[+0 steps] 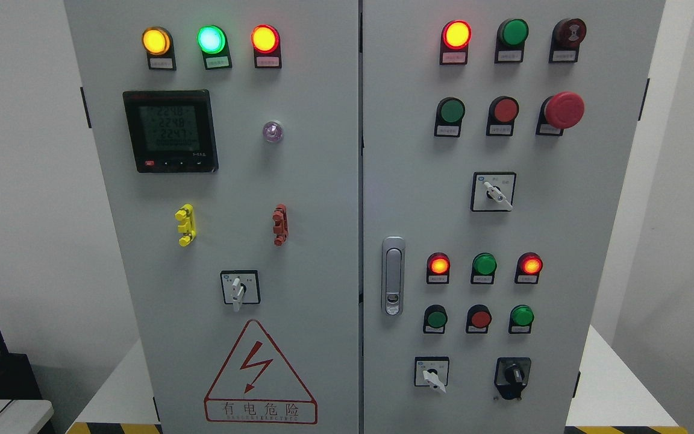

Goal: Turn on light switch 1

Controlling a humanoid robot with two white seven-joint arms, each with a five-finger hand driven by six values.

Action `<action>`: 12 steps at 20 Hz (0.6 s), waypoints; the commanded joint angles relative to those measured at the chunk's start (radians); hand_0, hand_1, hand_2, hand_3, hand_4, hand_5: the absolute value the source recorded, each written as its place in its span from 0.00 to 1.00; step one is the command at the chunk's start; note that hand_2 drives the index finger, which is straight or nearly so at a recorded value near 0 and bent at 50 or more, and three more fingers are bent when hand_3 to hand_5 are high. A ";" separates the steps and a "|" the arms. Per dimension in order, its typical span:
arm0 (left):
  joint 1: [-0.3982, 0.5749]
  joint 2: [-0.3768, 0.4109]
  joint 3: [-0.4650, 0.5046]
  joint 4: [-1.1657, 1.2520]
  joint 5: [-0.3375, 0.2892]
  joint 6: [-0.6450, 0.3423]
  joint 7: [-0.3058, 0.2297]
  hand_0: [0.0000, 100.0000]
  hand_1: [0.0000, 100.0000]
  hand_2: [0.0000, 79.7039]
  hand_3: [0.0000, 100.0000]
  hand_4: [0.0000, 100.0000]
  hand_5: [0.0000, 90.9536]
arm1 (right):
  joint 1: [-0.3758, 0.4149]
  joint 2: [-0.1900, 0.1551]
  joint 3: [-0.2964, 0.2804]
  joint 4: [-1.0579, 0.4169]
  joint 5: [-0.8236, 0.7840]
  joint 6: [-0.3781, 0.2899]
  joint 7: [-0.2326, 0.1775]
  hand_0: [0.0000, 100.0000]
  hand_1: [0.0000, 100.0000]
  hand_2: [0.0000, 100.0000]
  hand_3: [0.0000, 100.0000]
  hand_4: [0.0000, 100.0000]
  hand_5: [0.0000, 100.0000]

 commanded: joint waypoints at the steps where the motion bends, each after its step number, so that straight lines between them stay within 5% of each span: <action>1: -0.002 0.008 -0.207 -0.107 0.000 0.002 0.061 0.11 0.29 0.51 0.63 0.71 0.60 | 0.000 0.001 0.017 0.000 -0.025 0.000 -0.001 0.12 0.39 0.00 0.00 0.00 0.00; 12: -0.112 0.016 -0.428 -0.127 -0.177 0.078 0.279 0.09 0.35 0.59 0.69 0.75 0.68 | 0.000 0.001 0.017 0.000 -0.025 0.000 -0.001 0.12 0.39 0.00 0.00 0.00 0.00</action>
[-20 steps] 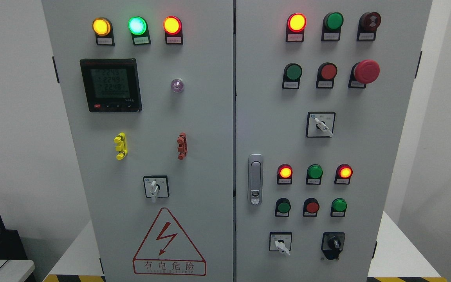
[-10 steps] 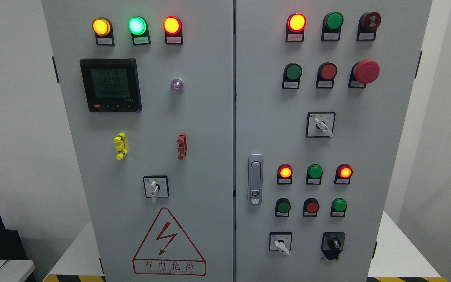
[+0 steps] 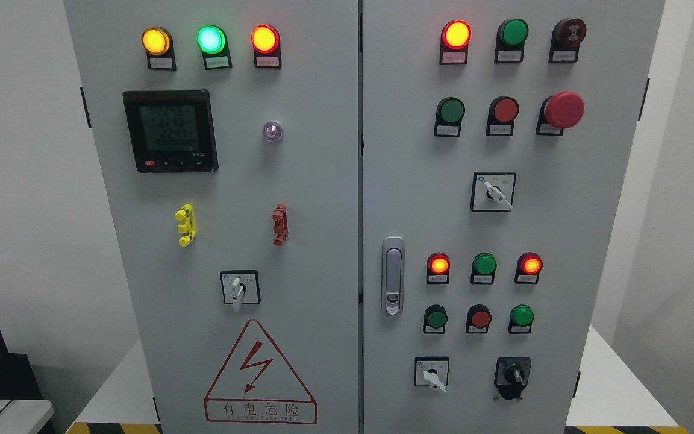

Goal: Turn on light switch 1

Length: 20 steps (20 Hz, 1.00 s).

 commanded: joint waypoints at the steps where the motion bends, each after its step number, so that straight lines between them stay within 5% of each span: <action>1: -0.070 -0.001 -0.227 -0.046 -0.076 0.054 0.052 0.07 0.37 0.60 0.70 0.76 0.70 | 0.000 -0.001 0.017 0.000 -0.025 0.000 -0.001 0.12 0.39 0.00 0.00 0.00 0.00; 10: -0.162 -0.057 -0.385 -0.045 -0.197 0.145 0.222 0.00 0.54 0.66 0.75 0.79 0.77 | 0.000 -0.001 0.017 0.000 -0.025 0.000 -0.001 0.12 0.39 0.00 0.00 0.00 0.00; 20: -0.230 -0.117 -0.470 -0.046 -0.209 0.294 0.367 0.00 0.58 0.75 0.81 0.84 0.84 | 0.000 -0.001 0.017 0.000 -0.025 0.000 -0.001 0.12 0.39 0.00 0.00 0.00 0.00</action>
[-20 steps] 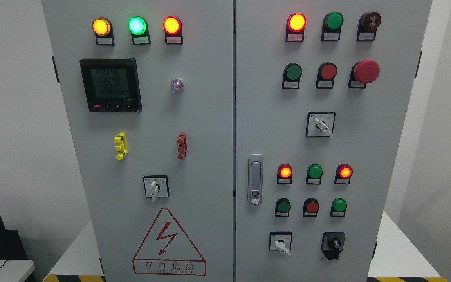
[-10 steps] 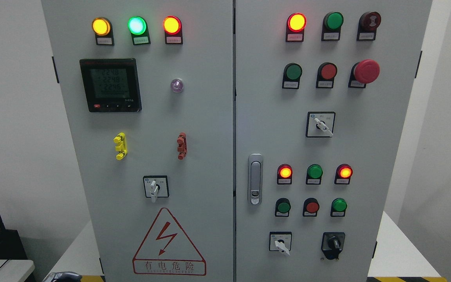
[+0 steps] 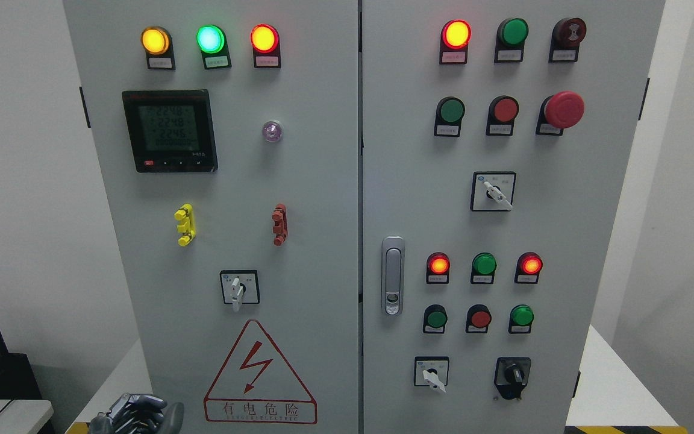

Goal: Turn on light switch 1

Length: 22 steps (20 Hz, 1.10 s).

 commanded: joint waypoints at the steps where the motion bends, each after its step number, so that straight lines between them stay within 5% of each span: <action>1: -0.057 -0.059 -0.141 -0.009 -0.020 0.058 0.059 0.00 0.58 0.76 0.81 0.84 0.85 | 0.000 0.001 0.017 0.000 -0.025 0.000 -0.001 0.12 0.39 0.00 0.00 0.00 0.00; 7: -0.111 -0.099 -0.192 -0.010 -0.023 0.164 0.096 0.03 0.58 0.78 0.82 0.86 0.89 | 0.000 -0.001 0.017 0.000 -0.025 0.000 -0.001 0.12 0.39 0.00 0.00 0.00 0.00; 12: -0.158 -0.112 -0.219 -0.010 -0.100 0.238 0.162 0.05 0.59 0.79 0.83 0.86 0.89 | 0.000 0.001 0.017 0.000 -0.025 0.000 -0.001 0.12 0.39 0.00 0.00 0.00 0.00; 22: -0.208 -0.129 -0.253 -0.015 -0.104 0.321 0.278 0.07 0.60 0.78 0.82 0.86 0.90 | 0.000 0.001 0.017 0.000 -0.025 0.000 -0.001 0.12 0.39 0.00 0.00 0.00 0.00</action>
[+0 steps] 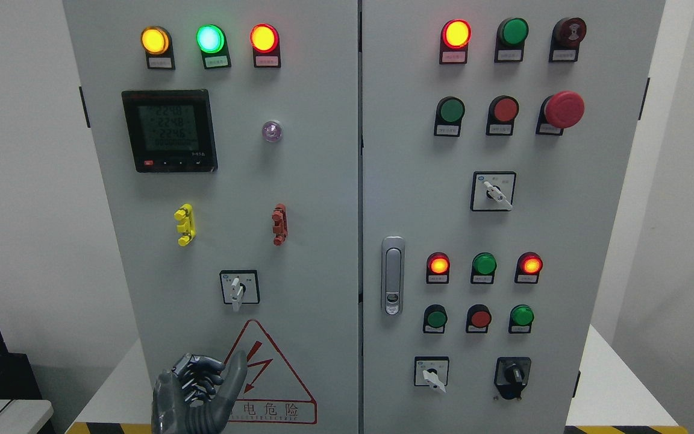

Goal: Turn on light switch 1

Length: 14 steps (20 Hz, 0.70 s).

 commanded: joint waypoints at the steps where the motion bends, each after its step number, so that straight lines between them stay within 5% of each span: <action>1: -0.027 -0.033 -0.061 -0.005 -0.012 0.018 0.026 0.07 0.60 0.78 0.82 0.86 0.90 | 0.000 -0.001 0.017 0.000 -0.025 0.000 -0.001 0.12 0.39 0.00 0.00 0.00 0.00; 14: -0.067 -0.044 -0.054 -0.005 -0.035 0.107 0.086 0.10 0.63 0.76 0.82 0.86 0.90 | 0.000 -0.001 0.017 0.000 -0.025 0.000 -0.001 0.12 0.39 0.00 0.00 0.00 0.00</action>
